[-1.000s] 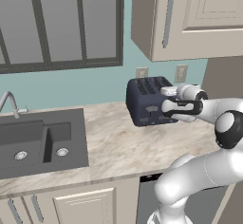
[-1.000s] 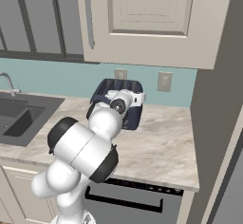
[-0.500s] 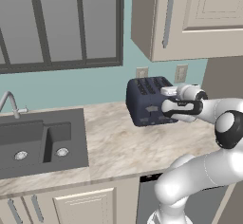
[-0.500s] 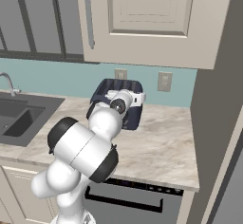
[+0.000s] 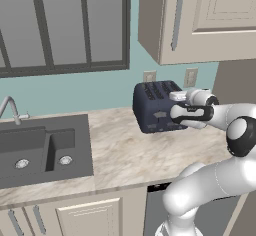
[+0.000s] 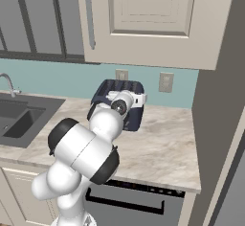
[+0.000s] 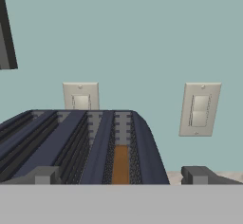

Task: Start the toaster. Once the lever pops up, take the bread to the plate on the dining counter.

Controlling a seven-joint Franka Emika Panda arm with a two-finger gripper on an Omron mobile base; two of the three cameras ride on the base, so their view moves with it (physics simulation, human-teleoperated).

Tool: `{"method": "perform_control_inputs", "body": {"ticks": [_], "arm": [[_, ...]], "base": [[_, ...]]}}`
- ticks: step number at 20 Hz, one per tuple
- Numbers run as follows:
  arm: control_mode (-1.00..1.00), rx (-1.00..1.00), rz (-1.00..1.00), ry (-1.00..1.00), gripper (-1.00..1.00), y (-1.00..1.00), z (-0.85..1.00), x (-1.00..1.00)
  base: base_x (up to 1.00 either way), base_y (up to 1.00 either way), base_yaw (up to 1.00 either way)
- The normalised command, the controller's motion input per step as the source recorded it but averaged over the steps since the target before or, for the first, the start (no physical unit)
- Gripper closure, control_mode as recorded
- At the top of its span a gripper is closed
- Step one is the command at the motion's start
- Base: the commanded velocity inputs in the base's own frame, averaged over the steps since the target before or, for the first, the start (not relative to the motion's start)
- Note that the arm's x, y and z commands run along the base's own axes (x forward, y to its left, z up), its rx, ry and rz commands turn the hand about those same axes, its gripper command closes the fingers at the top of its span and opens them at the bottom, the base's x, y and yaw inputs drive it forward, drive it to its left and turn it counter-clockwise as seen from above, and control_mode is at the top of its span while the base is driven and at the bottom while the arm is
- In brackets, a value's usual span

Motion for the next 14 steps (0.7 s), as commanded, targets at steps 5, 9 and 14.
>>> {"method": "perform_control_inputs", "body": {"ticks": [5,9,14], "arm": [[-1.00,0.00,0.00,0.00,-1.00,0.00,0.00,0.00],[-1.00,0.00,0.00,0.00,-1.00,0.00,0.00,0.00],[-1.00,0.00,0.00,0.00,-1.00,0.00,0.00,0.00]], "base": [[0.00,0.00,0.00],[0.00,0.00,0.00],[0.00,0.00,0.00]]}}
